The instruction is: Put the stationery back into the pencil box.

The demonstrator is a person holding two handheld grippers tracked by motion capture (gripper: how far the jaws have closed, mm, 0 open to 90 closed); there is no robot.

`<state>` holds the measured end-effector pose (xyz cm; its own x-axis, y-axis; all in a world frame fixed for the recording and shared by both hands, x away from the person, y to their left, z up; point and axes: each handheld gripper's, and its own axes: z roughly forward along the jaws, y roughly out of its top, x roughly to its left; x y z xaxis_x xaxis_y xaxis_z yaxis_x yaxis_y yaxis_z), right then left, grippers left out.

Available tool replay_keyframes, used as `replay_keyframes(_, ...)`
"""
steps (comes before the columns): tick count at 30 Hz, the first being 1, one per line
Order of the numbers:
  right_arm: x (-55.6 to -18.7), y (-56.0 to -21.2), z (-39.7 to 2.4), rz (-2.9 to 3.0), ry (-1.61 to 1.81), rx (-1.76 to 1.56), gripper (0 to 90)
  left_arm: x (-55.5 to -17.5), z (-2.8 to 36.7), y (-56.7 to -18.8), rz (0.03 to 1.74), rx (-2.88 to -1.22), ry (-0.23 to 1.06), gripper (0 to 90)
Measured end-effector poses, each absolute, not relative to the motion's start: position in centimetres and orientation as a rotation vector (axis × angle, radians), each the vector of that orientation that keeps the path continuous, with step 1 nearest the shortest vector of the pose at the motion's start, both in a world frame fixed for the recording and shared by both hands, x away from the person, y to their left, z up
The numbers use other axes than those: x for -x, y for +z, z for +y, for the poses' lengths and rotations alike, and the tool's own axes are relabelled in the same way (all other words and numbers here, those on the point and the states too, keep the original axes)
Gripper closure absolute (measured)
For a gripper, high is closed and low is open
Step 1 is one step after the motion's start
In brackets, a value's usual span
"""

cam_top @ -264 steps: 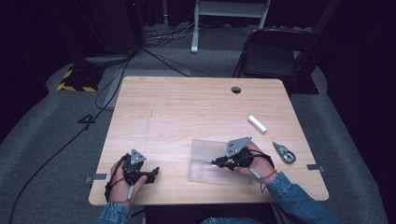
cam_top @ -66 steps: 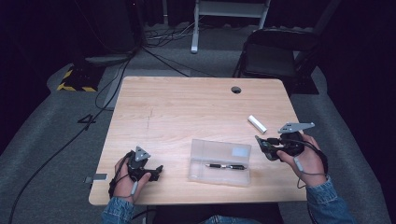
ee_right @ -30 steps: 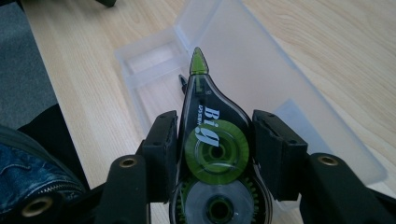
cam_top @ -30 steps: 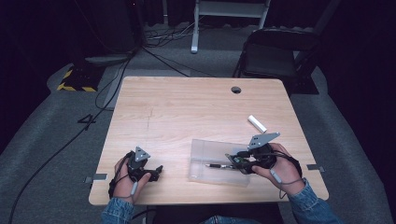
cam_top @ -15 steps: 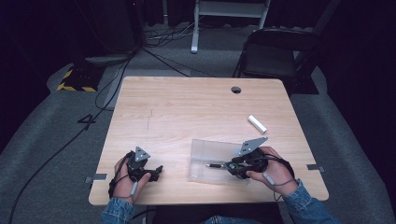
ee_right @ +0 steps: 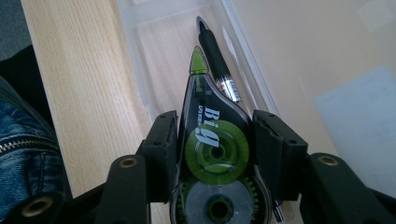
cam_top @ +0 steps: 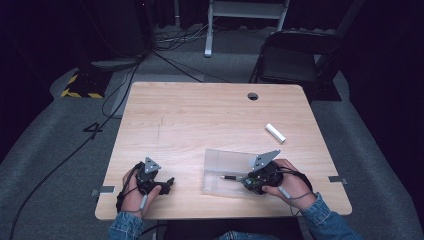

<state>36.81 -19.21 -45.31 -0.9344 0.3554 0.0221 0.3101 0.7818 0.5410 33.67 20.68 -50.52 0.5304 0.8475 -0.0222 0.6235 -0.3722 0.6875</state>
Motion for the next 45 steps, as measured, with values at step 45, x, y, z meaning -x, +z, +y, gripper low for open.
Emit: replay_keyframes(45,-36.7,-46.2,-18.6,2.985,0.982,-0.517,39.3,-33.7,20.7,-50.5,1.187,-2.122,0.446,10.8)
